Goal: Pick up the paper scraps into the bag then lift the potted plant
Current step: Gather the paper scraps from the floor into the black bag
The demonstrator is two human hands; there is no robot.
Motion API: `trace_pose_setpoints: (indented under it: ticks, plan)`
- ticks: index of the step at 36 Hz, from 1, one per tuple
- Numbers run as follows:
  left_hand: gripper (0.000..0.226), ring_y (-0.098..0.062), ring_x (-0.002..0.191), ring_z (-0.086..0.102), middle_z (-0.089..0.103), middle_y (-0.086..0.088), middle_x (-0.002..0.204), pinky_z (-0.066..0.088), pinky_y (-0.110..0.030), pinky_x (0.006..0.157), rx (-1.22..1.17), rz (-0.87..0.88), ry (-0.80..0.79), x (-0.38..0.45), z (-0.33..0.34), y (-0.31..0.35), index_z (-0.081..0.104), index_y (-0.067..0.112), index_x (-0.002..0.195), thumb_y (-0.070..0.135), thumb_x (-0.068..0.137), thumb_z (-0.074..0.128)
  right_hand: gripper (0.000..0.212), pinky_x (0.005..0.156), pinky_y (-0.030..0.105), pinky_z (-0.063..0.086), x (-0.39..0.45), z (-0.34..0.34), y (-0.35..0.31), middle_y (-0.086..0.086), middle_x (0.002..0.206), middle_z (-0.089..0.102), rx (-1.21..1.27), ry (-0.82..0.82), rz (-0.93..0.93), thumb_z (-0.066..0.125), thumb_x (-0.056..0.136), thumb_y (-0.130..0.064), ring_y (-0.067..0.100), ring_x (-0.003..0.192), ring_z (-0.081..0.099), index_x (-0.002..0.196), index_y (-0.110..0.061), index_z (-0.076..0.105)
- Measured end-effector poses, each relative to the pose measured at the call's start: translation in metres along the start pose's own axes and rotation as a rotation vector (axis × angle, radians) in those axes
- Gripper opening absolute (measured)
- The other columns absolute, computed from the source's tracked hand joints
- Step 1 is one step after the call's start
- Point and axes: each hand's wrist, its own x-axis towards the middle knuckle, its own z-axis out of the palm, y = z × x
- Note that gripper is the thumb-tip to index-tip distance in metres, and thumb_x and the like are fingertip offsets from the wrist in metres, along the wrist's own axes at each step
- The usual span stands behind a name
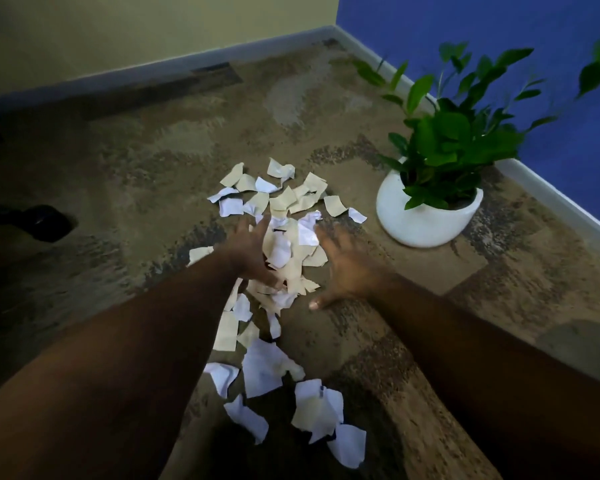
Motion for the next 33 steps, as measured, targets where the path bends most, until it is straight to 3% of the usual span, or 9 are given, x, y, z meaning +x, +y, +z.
trace_pose_setpoints:
  ticks: [3, 7, 14, 18, 21, 24, 29, 33]
  plan:
    - [0.154, -0.040, 0.150, 0.001, -0.002, -0.011, 0.163, 0.026, -0.065, 0.113, 0.026, 0.030, 0.080, 0.012, 0.004, -0.006, -0.011, 0.039, 0.152, 0.078, 0.034, 0.080, 0.156, 0.112, 0.070, 0.020, 0.026, 0.008, -0.013, 0.005, 0.162, -0.025, -0.048, 0.047, -0.048, 0.083, 0.040, -0.075, 0.040, 0.149, -0.014, 0.150, -0.040, -0.022]
    - [0.152, -0.039, 0.151, -0.001, -0.007, -0.007, 0.164, 0.026, -0.069, 0.109, 0.005, 0.026, 0.112, 0.026, 0.011, -0.011, -0.010, 0.041, 0.151, 0.078, 0.034, 0.080, 0.158, 0.109, 0.072, 0.022, 0.058, 0.011, -0.027, 0.003, 0.160, -0.031, -0.086, 0.026, -0.066, 0.086, 0.038, -0.071, 0.038, 0.146, -0.027, 0.149, -0.040, -0.022]
    - [0.150, -0.036, 0.151, -0.014, -0.017, -0.007, 0.164, 0.017, -0.066, 0.116, 0.065, 0.108, 0.028, 0.047, 0.025, -0.005, -0.015, 0.029, 0.154, 0.076, 0.046, 0.078, 0.162, 0.103, 0.074, 0.029, 0.085, 0.011, -0.043, 0.005, 0.161, -0.026, -0.226, -0.037, -0.046, 0.092, 0.039, -0.060, 0.041, 0.148, -0.017, 0.152, -0.034, -0.021]
    - [0.151, -0.036, 0.151, -0.010, -0.016, 0.000, 0.163, 0.015, -0.070, 0.112, 0.024, 0.032, 0.009, 0.050, 0.036, -0.001, -0.015, 0.040, 0.151, 0.070, 0.040, 0.082, 0.160, 0.109, 0.068, 0.027, 0.091, 0.021, -0.036, 0.009, 0.161, -0.026, -0.270, -0.099, -0.026, 0.094, 0.043, -0.053, 0.043, 0.148, -0.014, 0.151, -0.035, -0.022]
    - [0.147, -0.037, 0.151, -0.006, -0.010, 0.002, 0.164, 0.017, -0.070, 0.111, 0.029, 0.038, -0.017, 0.053, 0.036, -0.001, -0.008, 0.043, 0.151, 0.069, 0.039, 0.083, 0.155, 0.110, 0.071, 0.022, 0.097, 0.027, -0.029, 0.006, 0.160, -0.029, -0.250, -0.176, -0.027, 0.094, 0.047, -0.049, 0.044, 0.146, -0.022, 0.150, -0.038, -0.021]
    - [0.131, -0.039, 0.148, 0.008, 0.005, 0.000, 0.161, 0.026, -0.067, 0.108, 0.052, 0.037, 0.022, 0.053, 0.034, 0.002, 0.013, 0.042, 0.150, 0.068, 0.042, 0.083, 0.143, 0.110, 0.068, 0.022, 0.100, 0.028, -0.027, 0.004, 0.163, -0.019, -0.205, -0.159, -0.029, 0.093, 0.048, -0.049, 0.044, 0.147, -0.017, 0.151, -0.042, -0.006]
    - [0.091, -0.033, 0.130, 0.034, 0.036, -0.003, 0.139, 0.043, -0.053, 0.101, -0.025, 0.103, 0.164, 0.044, 0.038, 0.008, 0.046, 0.030, 0.132, 0.055, 0.053, 0.085, 0.097, 0.106, 0.053, 0.040, 0.085, 0.030, -0.024, 0.005, 0.154, 0.022, -0.193, 0.030, -0.095, 0.086, 0.058, -0.054, 0.042, 0.139, 0.020, 0.139, -0.033, 0.036]
    - [0.051, -0.028, 0.122, 0.048, 0.052, -0.004, 0.125, 0.034, -0.040, 0.107, 0.028, 0.245, 0.207, 0.039, 0.040, 0.013, 0.060, 0.019, 0.117, 0.039, 0.073, 0.074, 0.071, 0.103, 0.045, 0.040, 0.061, 0.038, -0.028, 0.007, 0.146, 0.039, -0.227, 0.153, -0.131, 0.076, 0.078, -0.041, 0.039, 0.132, 0.035, 0.139, -0.028, 0.043]
